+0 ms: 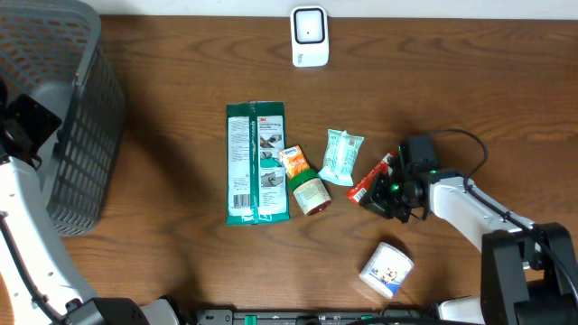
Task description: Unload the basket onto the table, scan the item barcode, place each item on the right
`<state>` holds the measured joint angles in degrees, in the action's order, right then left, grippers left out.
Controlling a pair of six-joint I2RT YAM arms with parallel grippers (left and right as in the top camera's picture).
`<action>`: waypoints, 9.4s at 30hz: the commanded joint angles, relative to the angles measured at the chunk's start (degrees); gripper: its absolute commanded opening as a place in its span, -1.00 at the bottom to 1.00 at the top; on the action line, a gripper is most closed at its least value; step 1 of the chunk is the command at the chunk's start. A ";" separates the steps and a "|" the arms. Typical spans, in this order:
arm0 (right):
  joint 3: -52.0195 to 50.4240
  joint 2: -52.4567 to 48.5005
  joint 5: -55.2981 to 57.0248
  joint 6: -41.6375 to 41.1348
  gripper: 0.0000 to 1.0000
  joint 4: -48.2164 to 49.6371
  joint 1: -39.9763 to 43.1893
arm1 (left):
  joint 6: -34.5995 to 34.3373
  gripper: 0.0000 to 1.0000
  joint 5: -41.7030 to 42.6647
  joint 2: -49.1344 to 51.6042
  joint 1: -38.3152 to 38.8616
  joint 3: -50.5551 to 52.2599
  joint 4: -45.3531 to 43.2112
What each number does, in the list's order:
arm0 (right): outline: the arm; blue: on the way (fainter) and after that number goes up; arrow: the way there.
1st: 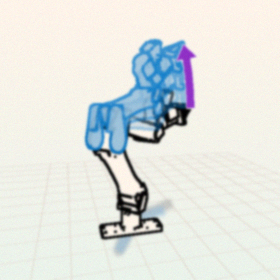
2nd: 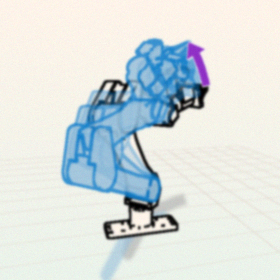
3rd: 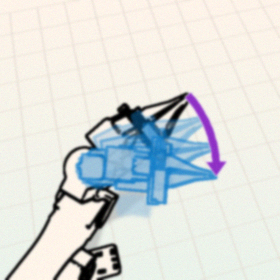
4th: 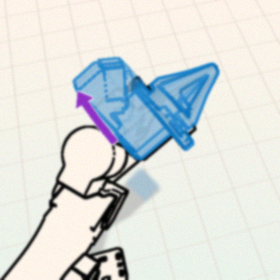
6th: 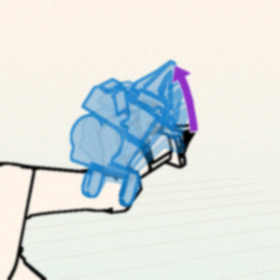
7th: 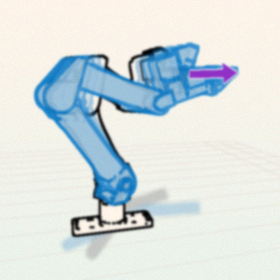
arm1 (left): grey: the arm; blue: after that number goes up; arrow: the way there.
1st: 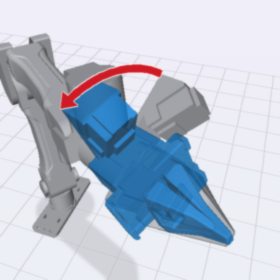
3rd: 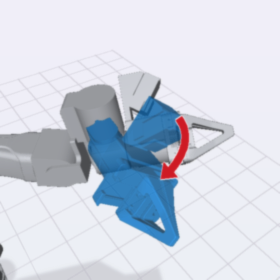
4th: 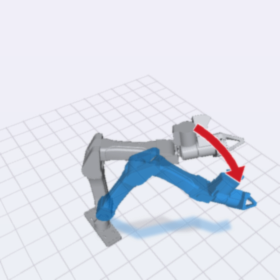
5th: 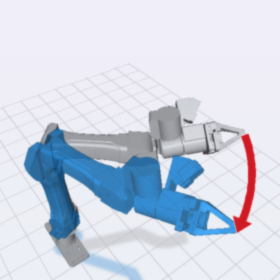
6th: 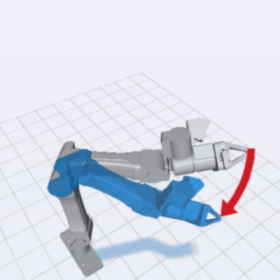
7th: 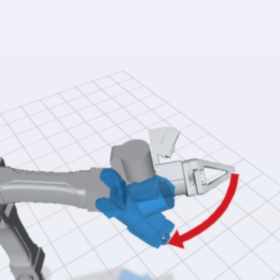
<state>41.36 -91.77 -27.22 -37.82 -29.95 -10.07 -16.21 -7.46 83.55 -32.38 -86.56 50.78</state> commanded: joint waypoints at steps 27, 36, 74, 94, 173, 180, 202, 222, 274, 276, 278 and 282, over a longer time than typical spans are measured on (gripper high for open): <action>18.53 11.93 9.66 18.80 0.40 -13.57 1.40 | 0.76 0.87 -0.33 0.46 -0.17 -0.76 0.04; 18.51 6.32 4.70 18.84 0.36 -9.14 -1.03 | 0.76 0.87 -0.33 0.46 -0.17 -0.76 0.02; 18.51 -13.60 4.28 15.52 0.44 6.01 -2.82 | 0.74 0.87 -0.33 0.48 -0.17 -0.76 0.02; 12.70 -13.64 6.86 8.24 0.32 12.11 -6.62 | 0.76 0.87 -0.33 0.46 -0.17 -0.76 0.02; 13.29 -5.81 8.96 101.02 0.98 13.99 -3.28 | 0.76 0.87 -0.33 0.48 -0.17 -0.76 0.04; 13.42 2.27 7.61 84.98 0.98 16.59 -2.67 | 0.74 0.87 -0.33 0.46 -0.17 -0.76 0.02; 13.31 -2.45 -0.68 30.86 0.79 5.40 6.29 | 0.74 0.87 -0.33 0.48 -0.17 -0.76 0.04; 13.60 -13.22 -6.25 40.61 0.54 8.13 8.83 | 0.76 0.87 -0.33 0.48 -0.17 -0.76 0.02; -1.09 -3.89 7.52 2.78 0.47 25.49 2.14 | 0.74 0.87 -0.33 0.46 -0.17 -0.76 0.02; -1.09 -4.44 7.43 3.89 0.46 25.73 2.10 | 0.74 0.87 -0.33 0.48 -0.17 -0.76 0.02; -1.09 -4.94 6.40 4.90 0.44 25.92 1.66 | 0.74 0.87 -0.33 0.48 -0.17 -0.76 0.02; -1.09 -5.01 6.08 4.92 0.43 26.18 -0.20 | 0.76 0.87 -0.33 0.46 -0.17 -0.76 0.02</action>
<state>41.01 -95.20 -22.33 -33.76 -3.38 -8.32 -16.19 -7.46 83.57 -32.38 -86.56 50.78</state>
